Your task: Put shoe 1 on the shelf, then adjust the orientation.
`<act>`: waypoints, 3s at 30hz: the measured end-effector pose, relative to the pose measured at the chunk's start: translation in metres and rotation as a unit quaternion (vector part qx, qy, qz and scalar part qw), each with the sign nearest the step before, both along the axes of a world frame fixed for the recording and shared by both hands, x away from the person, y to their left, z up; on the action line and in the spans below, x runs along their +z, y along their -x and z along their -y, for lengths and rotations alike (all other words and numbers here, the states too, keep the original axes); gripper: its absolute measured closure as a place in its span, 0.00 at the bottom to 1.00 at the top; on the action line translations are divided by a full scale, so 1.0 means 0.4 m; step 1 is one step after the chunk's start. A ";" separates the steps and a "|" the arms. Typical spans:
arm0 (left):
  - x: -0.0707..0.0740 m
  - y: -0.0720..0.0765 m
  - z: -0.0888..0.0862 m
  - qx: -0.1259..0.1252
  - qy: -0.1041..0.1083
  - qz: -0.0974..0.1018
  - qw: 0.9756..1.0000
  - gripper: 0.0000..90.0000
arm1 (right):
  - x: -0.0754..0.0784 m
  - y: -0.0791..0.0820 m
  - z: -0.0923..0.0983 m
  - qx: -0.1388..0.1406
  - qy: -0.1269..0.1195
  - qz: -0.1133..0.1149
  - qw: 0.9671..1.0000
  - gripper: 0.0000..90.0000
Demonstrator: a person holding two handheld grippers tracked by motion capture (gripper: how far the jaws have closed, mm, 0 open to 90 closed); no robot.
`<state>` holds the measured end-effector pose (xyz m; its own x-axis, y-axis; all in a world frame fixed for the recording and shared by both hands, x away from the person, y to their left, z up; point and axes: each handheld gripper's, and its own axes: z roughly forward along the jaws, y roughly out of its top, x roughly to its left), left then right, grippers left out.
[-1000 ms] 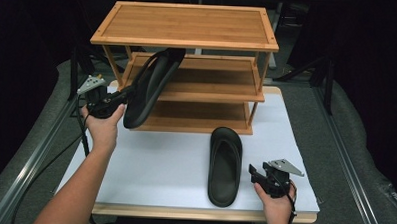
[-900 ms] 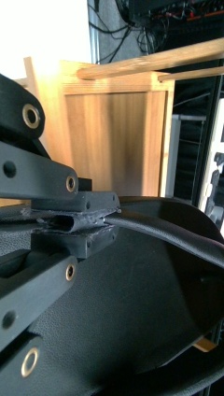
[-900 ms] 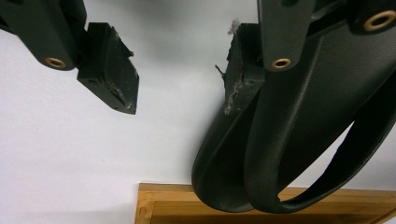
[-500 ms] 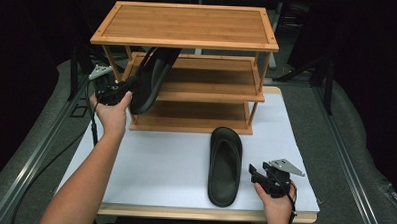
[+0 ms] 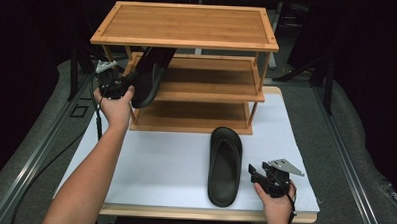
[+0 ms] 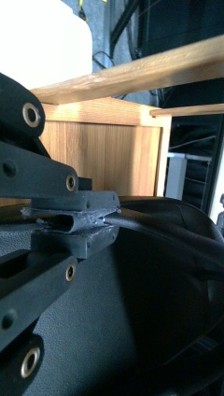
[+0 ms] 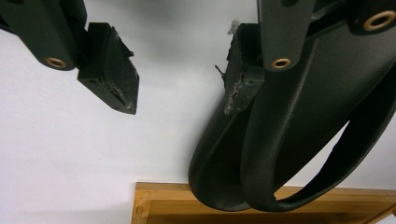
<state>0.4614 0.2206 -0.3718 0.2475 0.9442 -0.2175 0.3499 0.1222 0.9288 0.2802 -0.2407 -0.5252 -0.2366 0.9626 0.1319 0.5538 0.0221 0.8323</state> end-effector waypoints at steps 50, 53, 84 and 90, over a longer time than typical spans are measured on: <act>-0.005 -0.020 0.100 -0.067 0.025 0.002 0.997 0.76 | 0.003 -0.003 -0.010 0.008 -0.003 0.005 1.000 0.50; -0.007 -0.014 0.097 -0.069 0.028 0.008 0.997 0.72 | 0.003 -0.003 -0.013 0.009 0.002 0.003 1.000 0.50; -0.066 0.184 -0.031 -0.124 -0.009 0.017 0.992 0.74 | 0.033 0.024 -0.086 0.060 0.023 0.030 0.997 0.52; -0.103 0.226 -0.045 -0.127 -0.008 0.024 0.992 0.63 | 0.023 0.021 -0.098 0.068 0.022 0.012 0.997 0.54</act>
<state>0.3709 0.2388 -0.4131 0.4869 0.8536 -0.1851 0.3230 0.0209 0.9462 0.2717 -0.2013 -0.5160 -0.3677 0.9262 0.0829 0.5235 0.1325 0.8417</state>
